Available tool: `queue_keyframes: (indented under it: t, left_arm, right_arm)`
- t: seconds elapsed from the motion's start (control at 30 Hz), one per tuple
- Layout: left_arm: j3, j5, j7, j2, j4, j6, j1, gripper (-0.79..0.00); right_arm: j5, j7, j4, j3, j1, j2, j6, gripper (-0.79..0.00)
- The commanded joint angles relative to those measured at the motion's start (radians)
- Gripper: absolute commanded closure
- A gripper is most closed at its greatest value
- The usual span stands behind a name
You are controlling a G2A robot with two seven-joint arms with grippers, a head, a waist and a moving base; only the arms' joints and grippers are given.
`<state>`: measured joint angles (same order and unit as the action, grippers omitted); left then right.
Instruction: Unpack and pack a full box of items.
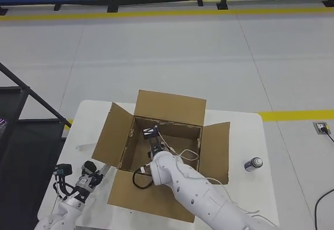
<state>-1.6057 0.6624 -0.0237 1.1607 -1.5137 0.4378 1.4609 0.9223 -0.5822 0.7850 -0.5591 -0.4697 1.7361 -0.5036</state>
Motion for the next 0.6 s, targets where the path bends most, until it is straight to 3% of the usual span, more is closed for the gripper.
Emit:
queue_keyframes:
  t: [0.0,0.03,0.1,0.13,0.4,0.57]
  left_arm:
    - [-0.001,-0.001,0.000,0.000,0.002,0.001,0.000,-0.785]
    - [-0.001,-0.001,0.002,0.000,0.002,0.000,0.000,-0.785]
    - [-0.002,-0.001,0.003,0.000,0.004,0.001,-0.001,-0.785]
    - [-0.002,0.000,0.005,0.000,0.004,0.000,-0.002,-0.785]
    - [0.003,0.008,0.005,0.001,0.004,0.001,-0.007,-0.785]
    - [0.001,0.009,0.001,0.000,0.001,0.002,-0.009,-0.785]
  right_arm:
    - [-0.012,0.015,-0.044,0.002,0.010,0.017,0.008,-0.317]
    - [-0.023,0.020,-0.060,0.000,0.013,0.024,0.012,-0.391]
    - [-0.031,0.033,-0.090,-0.002,0.022,0.037,0.020,-0.702]
    - [-0.034,0.039,-0.102,-0.002,0.024,0.043,0.023,-0.779]
    - [-0.024,0.090,-0.126,-0.013,0.029,0.072,0.017,-0.785]
    - [0.040,0.114,-0.006,-0.028,-0.019,0.058,-0.022,-0.785]
